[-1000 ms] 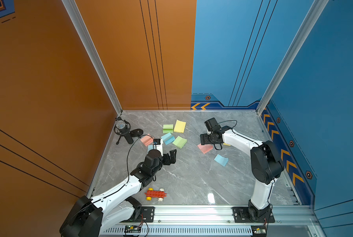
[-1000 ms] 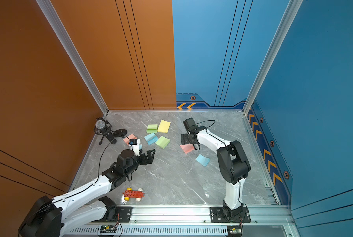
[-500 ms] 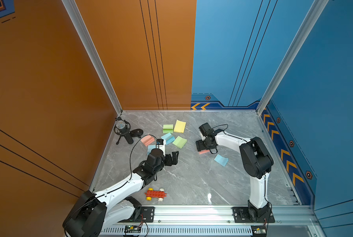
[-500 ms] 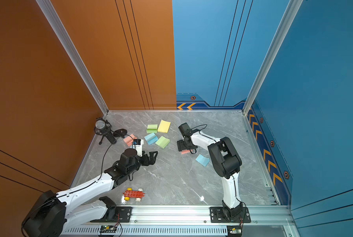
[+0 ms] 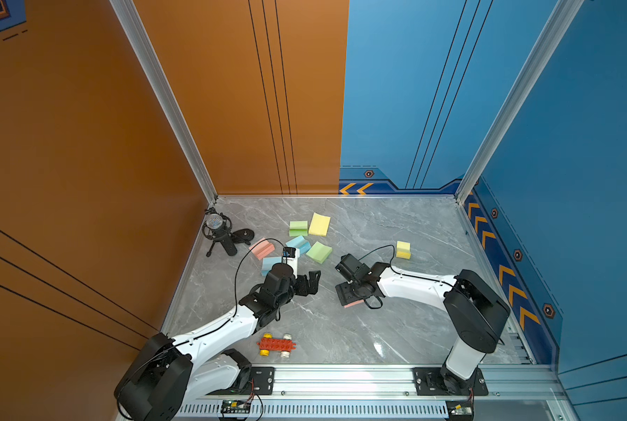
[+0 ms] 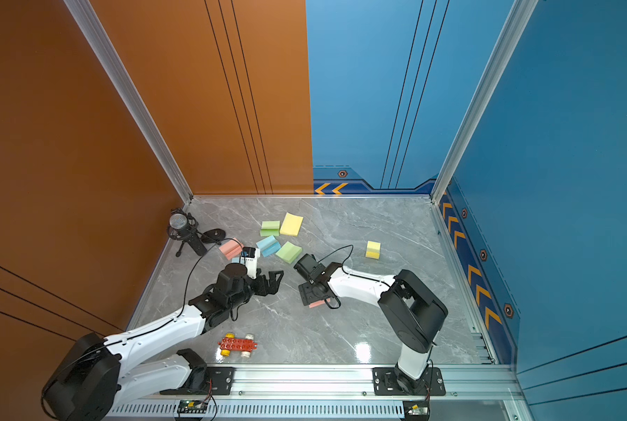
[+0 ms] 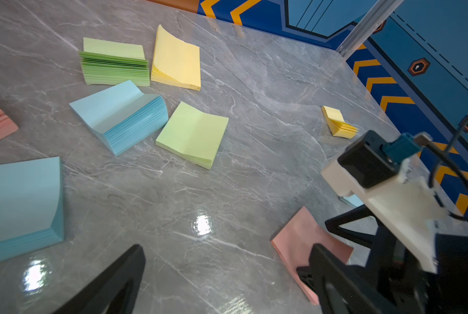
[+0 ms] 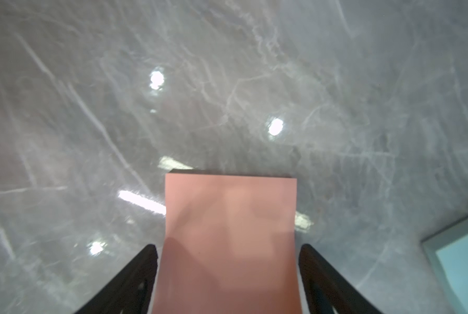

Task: Tear off pages from different memo pads
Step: Move the memo pad to the center of the board, then pick up the memo pad from the center of the board.

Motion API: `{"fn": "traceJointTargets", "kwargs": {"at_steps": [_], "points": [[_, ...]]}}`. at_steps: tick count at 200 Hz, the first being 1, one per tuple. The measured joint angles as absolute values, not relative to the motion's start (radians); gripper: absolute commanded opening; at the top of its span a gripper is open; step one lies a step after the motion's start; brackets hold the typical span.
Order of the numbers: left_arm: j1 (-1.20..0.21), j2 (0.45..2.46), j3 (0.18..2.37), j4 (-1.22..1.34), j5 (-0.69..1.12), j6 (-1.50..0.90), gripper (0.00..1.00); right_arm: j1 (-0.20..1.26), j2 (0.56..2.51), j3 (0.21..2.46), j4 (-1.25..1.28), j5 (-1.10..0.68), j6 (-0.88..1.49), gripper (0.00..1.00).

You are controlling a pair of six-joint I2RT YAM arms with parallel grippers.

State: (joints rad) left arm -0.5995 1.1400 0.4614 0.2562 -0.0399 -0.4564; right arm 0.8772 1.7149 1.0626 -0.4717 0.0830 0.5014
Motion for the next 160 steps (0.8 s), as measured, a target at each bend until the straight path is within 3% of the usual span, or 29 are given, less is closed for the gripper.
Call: {"fn": "traceJointTargets", "kwargs": {"at_steps": [26, 84, 123, 160], "points": [[-0.624, 1.181, 0.494, 0.257, 0.037, -0.384, 0.98, 0.886, 1.562, 1.031, -0.472, 0.093, 0.533, 0.91], [-0.646, 1.407, 0.622, 0.22, 0.332, -0.175, 0.98, 0.729, 1.205, 0.902, -0.517, 0.148, 0.451, 0.93], [-0.654, 1.547, 0.704, 0.144, 0.413, -0.057, 0.99, 0.691, 0.996, 0.813, -0.54, 0.134, 0.408, 0.95], [-0.672, 1.691, 0.799, 0.078, 0.442, -0.016, 0.99, 0.671, 0.93, 0.772, -0.543, 0.127, 0.389, 0.96]]}}
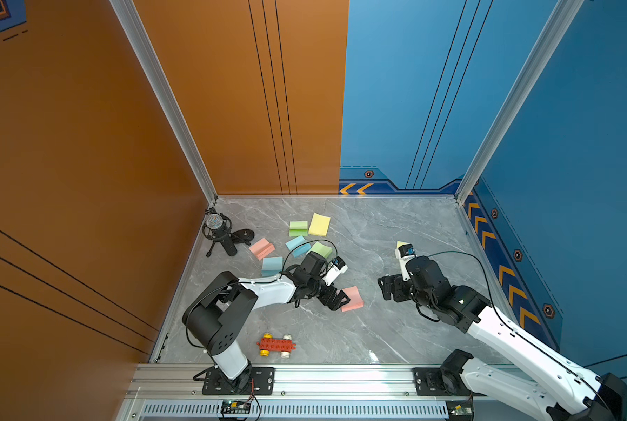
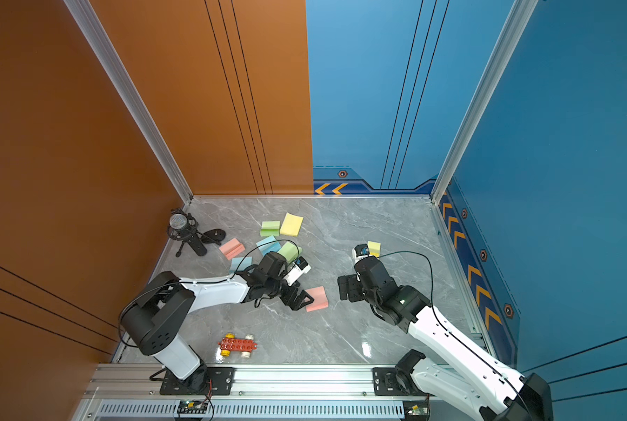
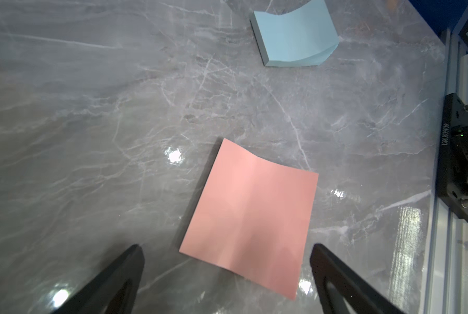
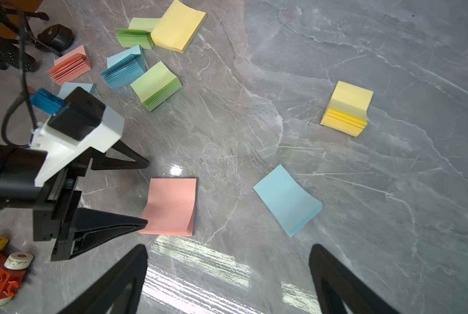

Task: Tear off pages from different memo pads
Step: Pick up the memo pad from the center of the board.

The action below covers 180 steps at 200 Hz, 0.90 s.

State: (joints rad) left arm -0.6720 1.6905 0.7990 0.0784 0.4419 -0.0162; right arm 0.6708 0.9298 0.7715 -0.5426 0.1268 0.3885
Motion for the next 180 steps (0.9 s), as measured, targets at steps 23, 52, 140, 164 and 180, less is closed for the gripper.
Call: {"fn": "traceJointTargets", "kwargs": {"at_steps": [23, 52, 140, 164, 180], "points": [[-0.697, 1.705, 0.82, 0.049, 0.454, 0.006, 0.99, 0.667, 0.928, 0.764, -0.543, 0.109, 0.381, 0.96], [-0.713, 1.708, 0.831, 0.019, 0.459, 0.027, 1.0, 0.662, 0.931, 0.762, -0.543, 0.097, 0.375, 0.96], [-0.738, 1.716, 0.864, -0.039, 0.402, 0.064, 0.99, 0.662, 0.941, 0.762, -0.543, 0.086, 0.374, 0.96], [-0.742, 1.719, 0.871, -0.048, 0.385, 0.065, 0.96, 0.662, 0.941, 0.762, -0.543, 0.086, 0.374, 0.96], [-0.742, 1.723, 0.876, -0.051, 0.379, 0.065, 0.95, 0.662, 0.944, 0.762, -0.543, 0.086, 0.374, 0.96]]}}
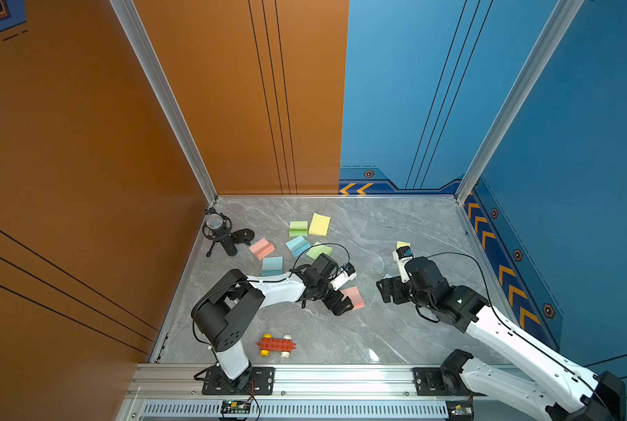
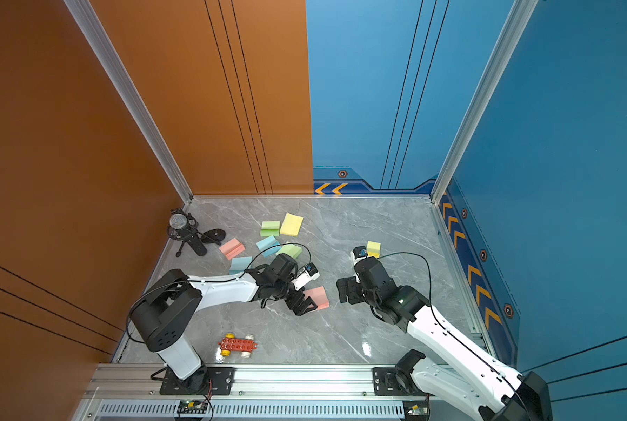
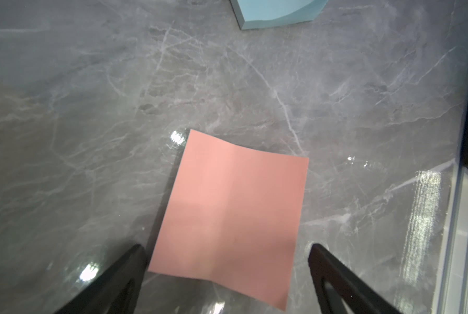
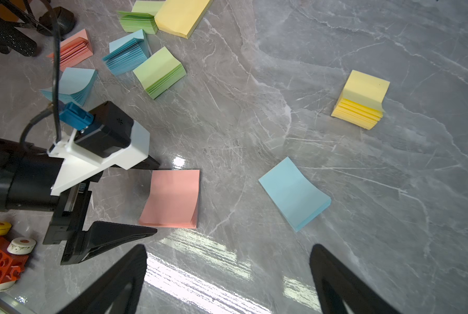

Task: Tear off pages from different memo pads
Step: Pick up the memo pad from the center of the board.

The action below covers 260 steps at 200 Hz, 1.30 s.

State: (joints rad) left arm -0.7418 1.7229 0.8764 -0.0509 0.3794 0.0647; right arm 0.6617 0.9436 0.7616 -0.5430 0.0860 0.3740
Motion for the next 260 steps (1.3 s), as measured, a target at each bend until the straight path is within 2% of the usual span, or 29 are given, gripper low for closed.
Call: {"fn": "traceJointTargets", "kwargs": {"at_steps": [74, 102, 108, 172, 213, 260], "points": [[-0.739, 1.734, 0.894, -0.068, 0.384, 0.059, 0.92, 0.662, 0.966, 0.761, -0.543, 0.086, 0.374, 0.96], [-0.733, 1.735, 0.898, -0.078, 0.387, 0.047, 0.87, 0.668, 0.997, 0.761, -0.543, 0.09, 0.374, 0.95], [-0.733, 1.736, 0.899, -0.078, 0.387, 0.045, 0.82, 0.67, 1.004, 0.761, -0.543, 0.091, 0.374, 0.95], [-0.731, 1.747, 0.91, -0.095, 0.393, 0.028, 0.63, 0.688, 1.079, 0.768, -0.543, 0.136, 0.356, 0.93], [-0.728, 1.747, 0.911, -0.099, 0.393, 0.025, 0.62, 0.688, 1.125, 0.846, -0.539, 0.118, 0.246, 0.9], [-0.727, 1.747, 0.912, -0.099, 0.394, 0.014, 0.7, 0.71, 1.23, 0.954, -0.543, 0.0, 0.02, 0.86]]}}
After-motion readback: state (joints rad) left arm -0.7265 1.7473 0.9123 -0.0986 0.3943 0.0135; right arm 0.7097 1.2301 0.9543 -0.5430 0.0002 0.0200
